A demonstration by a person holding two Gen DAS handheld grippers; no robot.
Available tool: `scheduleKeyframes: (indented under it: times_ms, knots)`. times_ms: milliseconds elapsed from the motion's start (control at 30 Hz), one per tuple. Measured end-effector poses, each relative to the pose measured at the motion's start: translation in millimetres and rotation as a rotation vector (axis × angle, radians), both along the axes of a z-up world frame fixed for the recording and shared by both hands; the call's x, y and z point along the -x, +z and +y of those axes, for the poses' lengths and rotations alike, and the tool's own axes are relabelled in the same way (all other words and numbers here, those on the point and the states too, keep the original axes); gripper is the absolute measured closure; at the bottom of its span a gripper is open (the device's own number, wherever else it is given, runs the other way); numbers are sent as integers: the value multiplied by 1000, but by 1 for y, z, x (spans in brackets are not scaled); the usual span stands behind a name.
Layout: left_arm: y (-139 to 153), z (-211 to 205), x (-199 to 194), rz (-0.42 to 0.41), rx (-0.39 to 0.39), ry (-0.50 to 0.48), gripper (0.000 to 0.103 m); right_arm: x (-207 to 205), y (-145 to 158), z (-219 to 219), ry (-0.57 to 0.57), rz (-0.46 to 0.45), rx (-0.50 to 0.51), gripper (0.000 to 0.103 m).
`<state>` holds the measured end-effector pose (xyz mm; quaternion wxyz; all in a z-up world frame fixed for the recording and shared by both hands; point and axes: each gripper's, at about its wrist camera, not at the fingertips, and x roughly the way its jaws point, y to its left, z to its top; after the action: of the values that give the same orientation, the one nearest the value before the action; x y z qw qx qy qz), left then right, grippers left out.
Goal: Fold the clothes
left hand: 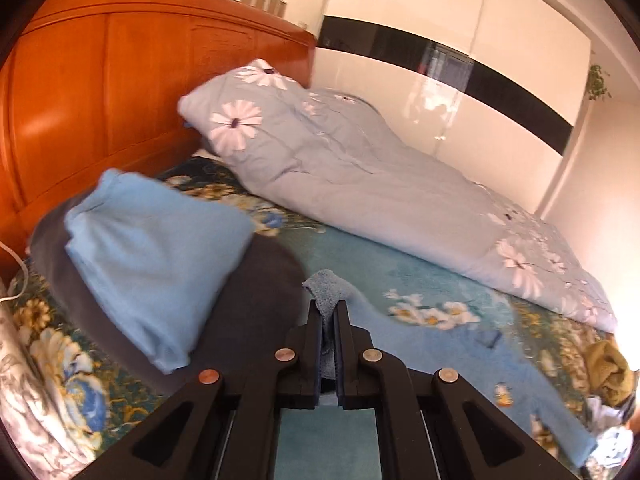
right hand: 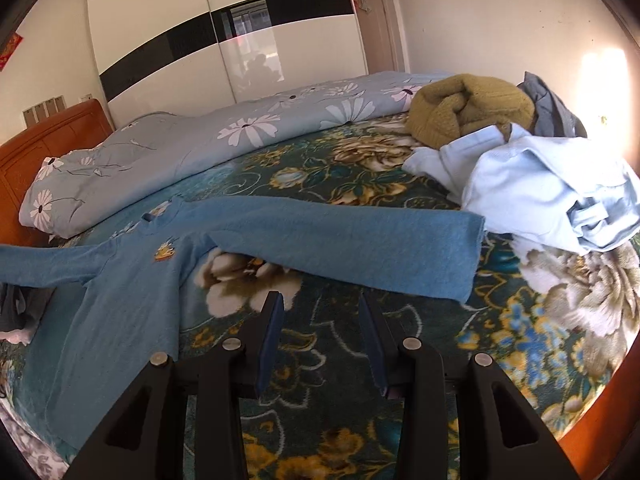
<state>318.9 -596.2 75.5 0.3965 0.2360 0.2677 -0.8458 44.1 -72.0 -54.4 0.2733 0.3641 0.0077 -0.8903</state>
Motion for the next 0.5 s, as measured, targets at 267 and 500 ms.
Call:
scheduleKeyframes:
  times_ms: [267, 500]
  knots:
    - [34, 68, 187, -109, 68, -282, 98, -3, -17, -6, 71, -24, 8, 63]
    - [-44, 161, 325, -287, 36, -500, 98, 3, -35, 9, 54, -78, 28, 63]
